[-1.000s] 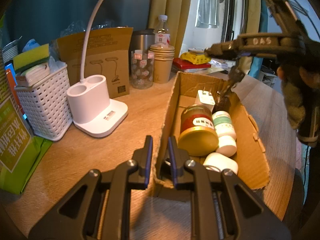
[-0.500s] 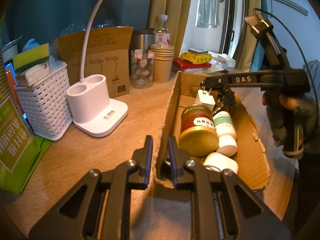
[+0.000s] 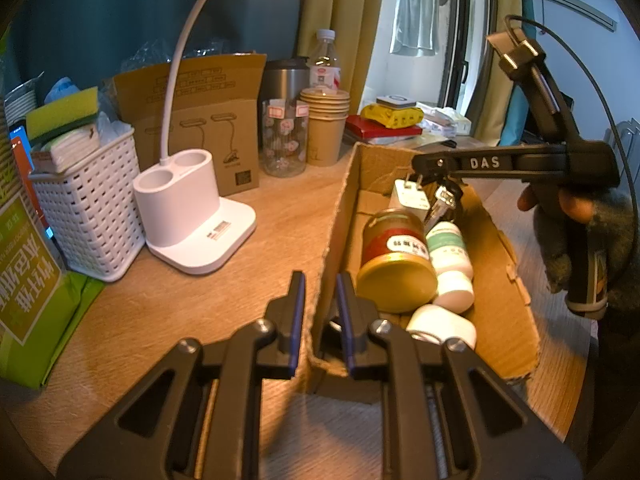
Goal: Organize rigid objects
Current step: 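Lower the key fob into the box and open the right gripper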
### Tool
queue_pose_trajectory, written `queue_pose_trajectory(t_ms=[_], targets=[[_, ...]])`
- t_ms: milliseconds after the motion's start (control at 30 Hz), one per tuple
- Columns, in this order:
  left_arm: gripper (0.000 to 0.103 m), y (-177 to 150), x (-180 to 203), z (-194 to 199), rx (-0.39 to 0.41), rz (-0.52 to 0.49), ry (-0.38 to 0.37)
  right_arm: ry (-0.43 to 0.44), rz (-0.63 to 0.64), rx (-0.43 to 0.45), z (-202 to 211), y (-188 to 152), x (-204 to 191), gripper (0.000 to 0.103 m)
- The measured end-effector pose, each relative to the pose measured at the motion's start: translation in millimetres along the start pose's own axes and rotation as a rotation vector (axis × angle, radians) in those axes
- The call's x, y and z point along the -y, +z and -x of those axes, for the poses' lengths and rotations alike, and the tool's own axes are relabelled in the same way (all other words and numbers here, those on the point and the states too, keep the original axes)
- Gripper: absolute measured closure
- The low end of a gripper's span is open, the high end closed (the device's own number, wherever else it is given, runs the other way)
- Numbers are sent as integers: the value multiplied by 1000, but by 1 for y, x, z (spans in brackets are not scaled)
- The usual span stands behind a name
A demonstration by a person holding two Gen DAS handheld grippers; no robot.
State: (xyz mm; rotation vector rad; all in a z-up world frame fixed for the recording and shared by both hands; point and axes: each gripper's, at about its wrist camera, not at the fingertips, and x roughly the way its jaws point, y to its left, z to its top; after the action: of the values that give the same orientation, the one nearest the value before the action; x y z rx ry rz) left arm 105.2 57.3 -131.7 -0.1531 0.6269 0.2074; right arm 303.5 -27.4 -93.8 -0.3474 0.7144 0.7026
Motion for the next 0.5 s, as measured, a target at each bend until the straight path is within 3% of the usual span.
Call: queue_pose_trajectory(t_ms=[500], targets=[[86, 0, 0, 0, 0, 0, 0, -52, 42, 28, 16, -2, -17, 57]])
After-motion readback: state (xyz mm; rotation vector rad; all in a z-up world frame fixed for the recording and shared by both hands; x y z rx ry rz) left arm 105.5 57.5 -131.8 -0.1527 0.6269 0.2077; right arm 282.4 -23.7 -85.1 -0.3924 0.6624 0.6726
